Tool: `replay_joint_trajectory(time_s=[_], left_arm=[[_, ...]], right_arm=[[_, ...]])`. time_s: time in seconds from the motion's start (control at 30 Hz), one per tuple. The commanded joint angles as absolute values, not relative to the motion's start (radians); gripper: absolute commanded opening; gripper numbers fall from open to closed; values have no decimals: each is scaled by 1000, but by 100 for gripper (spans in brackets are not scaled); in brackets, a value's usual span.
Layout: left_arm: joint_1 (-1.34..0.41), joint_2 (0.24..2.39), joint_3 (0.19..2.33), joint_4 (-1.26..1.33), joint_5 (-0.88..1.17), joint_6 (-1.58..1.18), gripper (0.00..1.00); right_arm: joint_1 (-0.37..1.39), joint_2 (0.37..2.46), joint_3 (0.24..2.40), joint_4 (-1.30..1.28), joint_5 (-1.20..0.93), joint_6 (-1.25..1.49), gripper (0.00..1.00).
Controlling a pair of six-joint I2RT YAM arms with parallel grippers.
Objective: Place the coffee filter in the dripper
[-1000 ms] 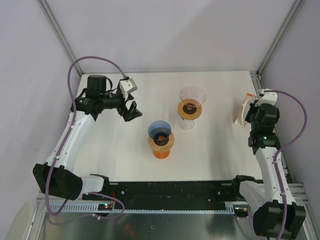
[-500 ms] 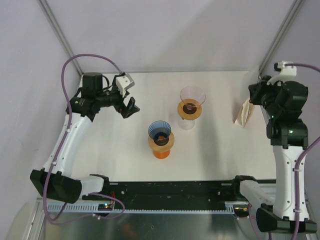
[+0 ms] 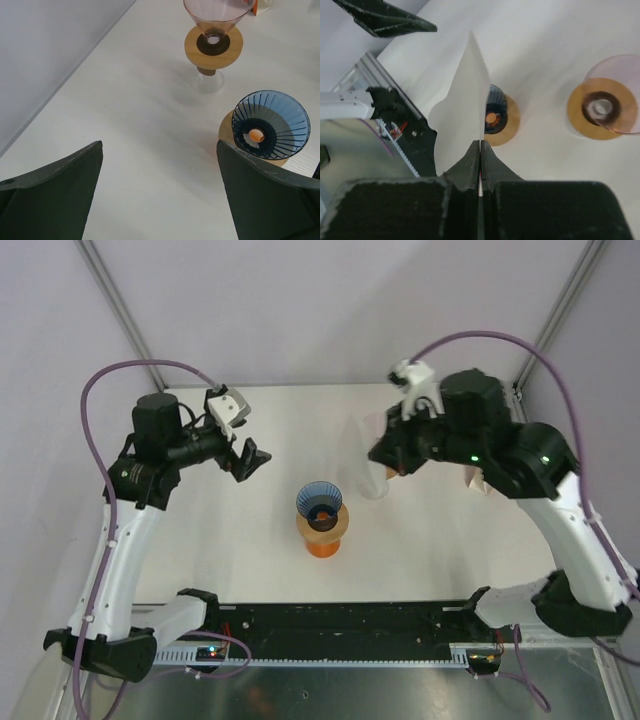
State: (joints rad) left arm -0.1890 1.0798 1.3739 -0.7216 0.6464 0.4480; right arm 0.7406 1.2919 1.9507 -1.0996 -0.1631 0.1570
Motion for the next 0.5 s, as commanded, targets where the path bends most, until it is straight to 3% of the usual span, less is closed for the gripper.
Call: replay_joint_trajectory(time_s=[0.0, 0.23, 0.47], left_arm=[[-186, 1030, 1402, -738, 636, 414, 100], [-249, 997, 1446, -778, 675, 428, 97], [-518, 1056, 1616, -956, 726, 702, 96]], right_arm=[[874, 1444, 2134, -1278, -79, 143, 0], [916, 1592, 2256, -1362, -148, 147, 0], [909, 1654, 2265, -1382, -179, 139, 0]])
